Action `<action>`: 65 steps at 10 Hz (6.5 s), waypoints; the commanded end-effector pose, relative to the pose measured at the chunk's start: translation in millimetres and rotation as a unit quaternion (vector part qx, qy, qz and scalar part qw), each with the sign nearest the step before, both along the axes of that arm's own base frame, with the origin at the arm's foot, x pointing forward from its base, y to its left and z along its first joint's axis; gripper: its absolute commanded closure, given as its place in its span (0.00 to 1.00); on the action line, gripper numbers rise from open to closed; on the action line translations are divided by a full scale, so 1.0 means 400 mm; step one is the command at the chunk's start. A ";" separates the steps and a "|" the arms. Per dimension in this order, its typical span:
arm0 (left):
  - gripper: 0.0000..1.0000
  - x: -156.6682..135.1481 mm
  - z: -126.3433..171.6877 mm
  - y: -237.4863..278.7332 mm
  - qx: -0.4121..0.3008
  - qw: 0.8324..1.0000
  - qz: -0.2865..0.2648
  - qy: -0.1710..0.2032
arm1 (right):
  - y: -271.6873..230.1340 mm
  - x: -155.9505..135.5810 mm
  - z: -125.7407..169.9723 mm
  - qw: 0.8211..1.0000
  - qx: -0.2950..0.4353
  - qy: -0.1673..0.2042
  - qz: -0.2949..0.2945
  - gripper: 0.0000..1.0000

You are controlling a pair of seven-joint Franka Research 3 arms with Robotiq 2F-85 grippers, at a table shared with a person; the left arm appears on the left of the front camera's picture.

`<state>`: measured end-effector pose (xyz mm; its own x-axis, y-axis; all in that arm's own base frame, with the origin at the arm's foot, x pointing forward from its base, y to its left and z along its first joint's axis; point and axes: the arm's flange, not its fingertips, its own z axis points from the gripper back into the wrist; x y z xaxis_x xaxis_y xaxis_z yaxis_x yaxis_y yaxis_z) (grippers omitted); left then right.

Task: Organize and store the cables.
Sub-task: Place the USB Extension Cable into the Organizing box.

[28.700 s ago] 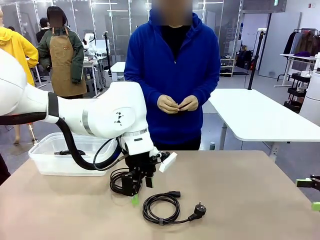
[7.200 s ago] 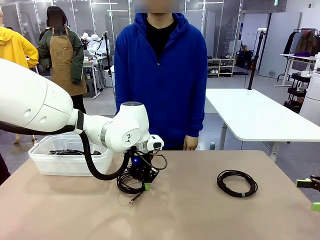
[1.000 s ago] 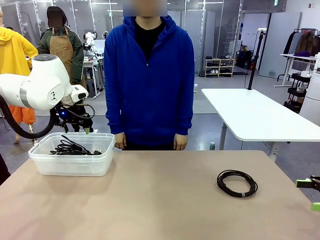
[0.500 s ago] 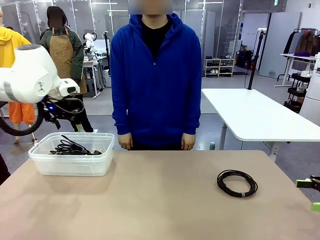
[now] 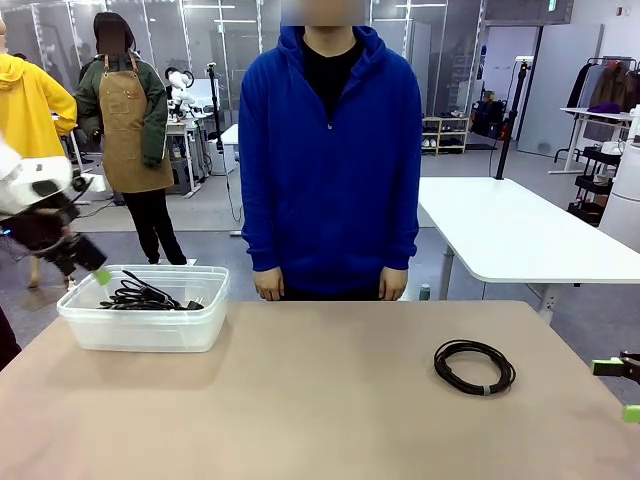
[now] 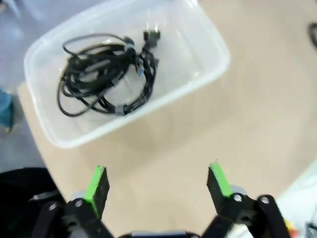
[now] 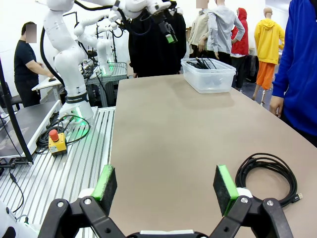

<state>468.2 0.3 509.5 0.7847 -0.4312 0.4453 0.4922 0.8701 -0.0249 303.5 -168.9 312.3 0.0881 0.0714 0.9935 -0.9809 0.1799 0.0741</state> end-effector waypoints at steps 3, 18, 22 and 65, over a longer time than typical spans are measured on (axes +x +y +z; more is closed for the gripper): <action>0.00 -0.144 -0.063 0.165 -0.020 0.994 -0.111 0.008 | 0.001 0.005 0.011 1.000 0.005 0.009 -0.006 0.00; 0.00 -0.212 -0.056 0.259 0.018 0.944 -0.328 -0.033 | 0.001 0.005 0.011 1.000 0.005 0.009 -0.006 0.00; 0.00 -0.212 -0.056 0.259 0.018 0.944 -0.328 -0.033 | 0.086 0.002 0.058 0.986 -0.136 -0.033 0.086 0.00; 0.00 -0.212 -0.056 0.259 0.018 0.944 -0.328 -0.033 | 0.507 0.352 0.142 0.808 -0.588 -0.025 0.023 1.00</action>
<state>384.2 105.8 484.9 0.3011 -0.8427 0.4463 0.9299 0.3632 0.0584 462.4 25.9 345.2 -0.0001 0.9725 0.2328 -0.9898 0.0331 -0.1384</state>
